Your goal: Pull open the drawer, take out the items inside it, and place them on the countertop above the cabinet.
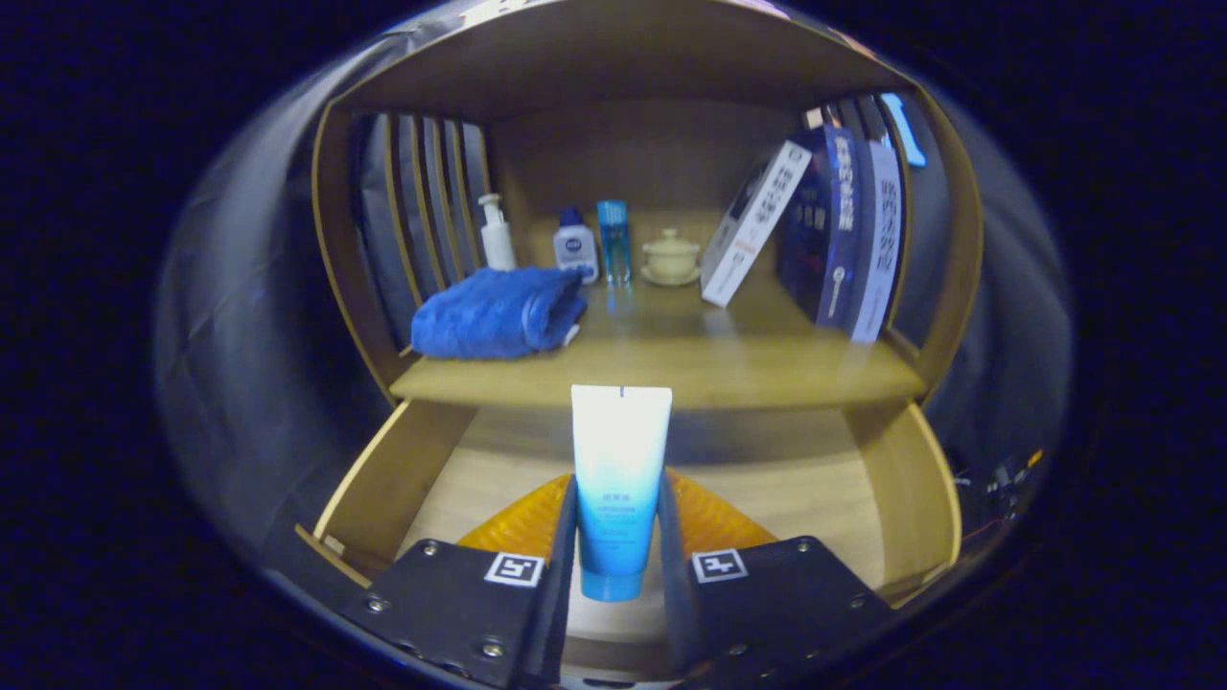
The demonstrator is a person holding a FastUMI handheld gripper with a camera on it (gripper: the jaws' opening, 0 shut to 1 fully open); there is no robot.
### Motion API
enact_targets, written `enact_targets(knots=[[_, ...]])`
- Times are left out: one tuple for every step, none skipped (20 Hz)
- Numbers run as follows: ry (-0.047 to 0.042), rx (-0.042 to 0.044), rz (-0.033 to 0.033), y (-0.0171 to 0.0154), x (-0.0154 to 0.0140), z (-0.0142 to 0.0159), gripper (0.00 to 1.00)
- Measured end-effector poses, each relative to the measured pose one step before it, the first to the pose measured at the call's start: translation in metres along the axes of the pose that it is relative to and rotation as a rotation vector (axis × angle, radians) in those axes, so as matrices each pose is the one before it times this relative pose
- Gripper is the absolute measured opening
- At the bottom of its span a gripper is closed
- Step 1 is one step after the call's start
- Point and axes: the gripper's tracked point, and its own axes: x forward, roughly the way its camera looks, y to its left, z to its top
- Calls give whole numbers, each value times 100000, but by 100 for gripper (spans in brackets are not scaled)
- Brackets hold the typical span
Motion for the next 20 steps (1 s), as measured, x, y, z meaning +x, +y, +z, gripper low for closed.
enact_targets(knots=[[-2684, 310, -228, -128, -26, 652, 42], [-2358, 1209, 44, -67, -25, 704, 42], [-2272, 1489, 597, 107, -243, 912, 42], [-2299, 1230, 649, 146, 98, 664, 42], [-1343, 391, -251, -106, 419, 523, 42], [-1333, 177, -304, -278, 726, 344, 42], [-1656, 201, 10, 93, 523, 577, 42], [-1518, 551, 72, 139, 480, 592, 42], [-1834, 881, -171, 267, 525, 397, 42], [-1236, 820, 230, 360, 578, 234, 42], [-1461, 545, 425, 357, 591, 365, 42], [-2994, -362, 2482, 608, 466, 481, 42], [-4693, -1172, 2560, 746, 733, 639, 42], [-4359, -2916, -16, 85, 838, 694, 42], [-4377, -3422, -2675, -515, 255, 743, 42], [-4451, -3424, -3721, -730, 433, 722, 42], [-4451, -2423, -2467, -266, 543, 519, 42], [-3430, -1491, -2020, -180, 580, 351, 42], [-2188, -988, -1880, -474, 708, 90, 42], [-484, -182, -921, -247, 600, -94, 42]])
